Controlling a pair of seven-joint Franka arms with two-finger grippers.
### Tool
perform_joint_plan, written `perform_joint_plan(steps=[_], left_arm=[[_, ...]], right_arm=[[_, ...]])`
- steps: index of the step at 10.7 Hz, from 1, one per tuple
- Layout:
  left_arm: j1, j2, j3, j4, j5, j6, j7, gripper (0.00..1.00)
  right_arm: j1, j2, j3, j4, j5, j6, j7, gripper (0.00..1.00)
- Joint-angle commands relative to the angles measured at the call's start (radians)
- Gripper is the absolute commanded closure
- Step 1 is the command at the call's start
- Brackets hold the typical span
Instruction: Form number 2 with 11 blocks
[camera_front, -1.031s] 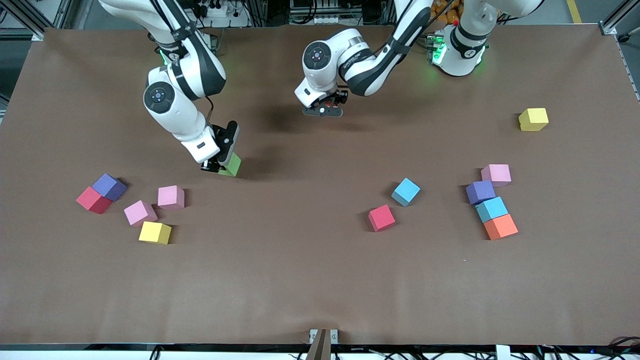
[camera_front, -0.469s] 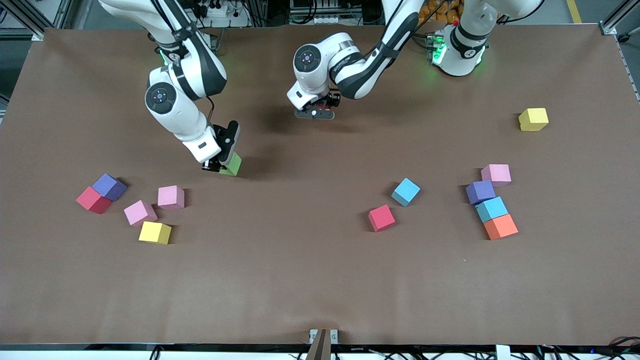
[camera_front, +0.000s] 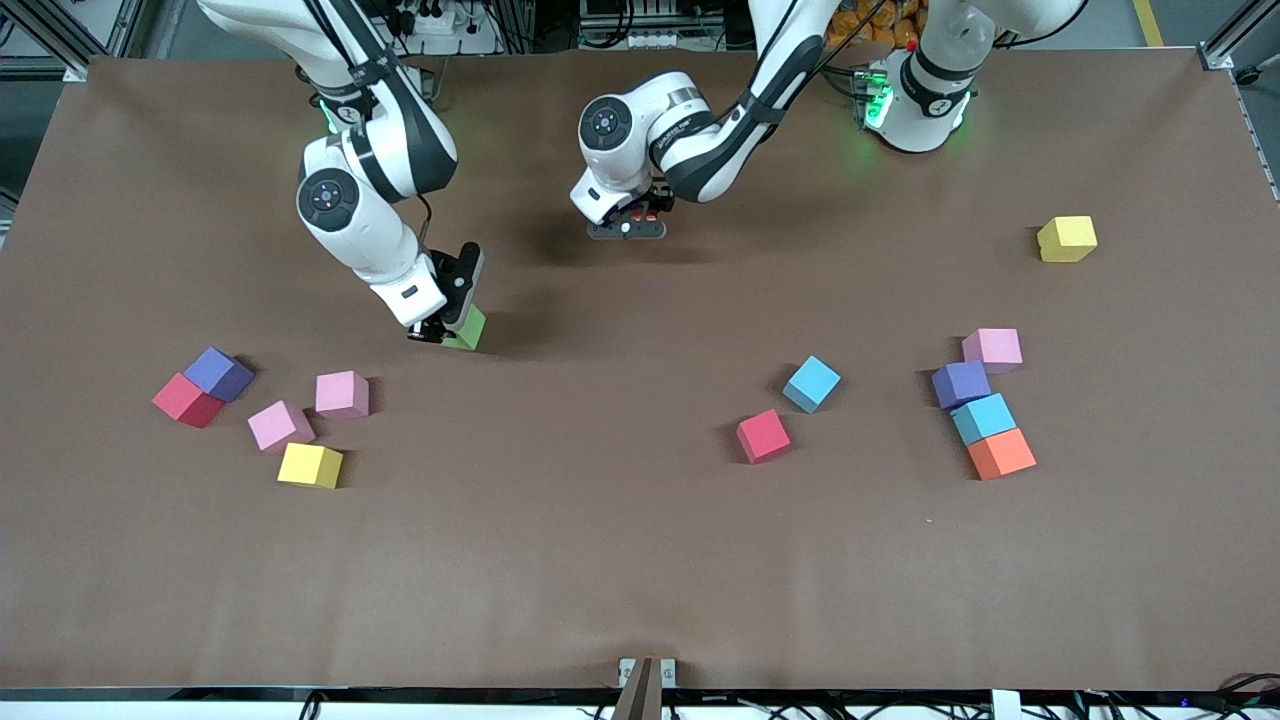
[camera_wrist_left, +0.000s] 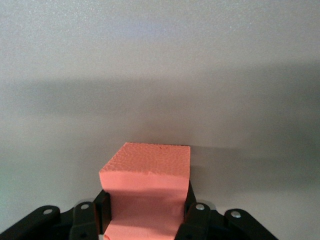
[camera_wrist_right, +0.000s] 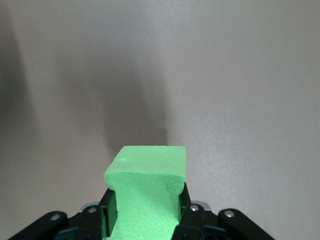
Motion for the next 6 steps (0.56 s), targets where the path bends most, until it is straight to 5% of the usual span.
perform_joint_plan(steps=[1,2,6], left_arm=[[-0.021,0.018,0.014,0.025,0.024,-0.021,-0.011,0.42],[-0.021,0.018,0.016,0.026,0.03,-0.019,-0.003,0.0],[-0.018,-0.017,0.014,0.034,0.047,-0.019,-0.019,0.0]], right_arm=[[-0.004,0.001,0.004,0.001,-0.016,-0.001,0.019,0.94],[-0.002,0.002,0.004,0.001,-0.016,-0.001,0.021,0.94],[0.001,0.013,0.004,0.018,-0.019,-0.002,0.018,0.94]])
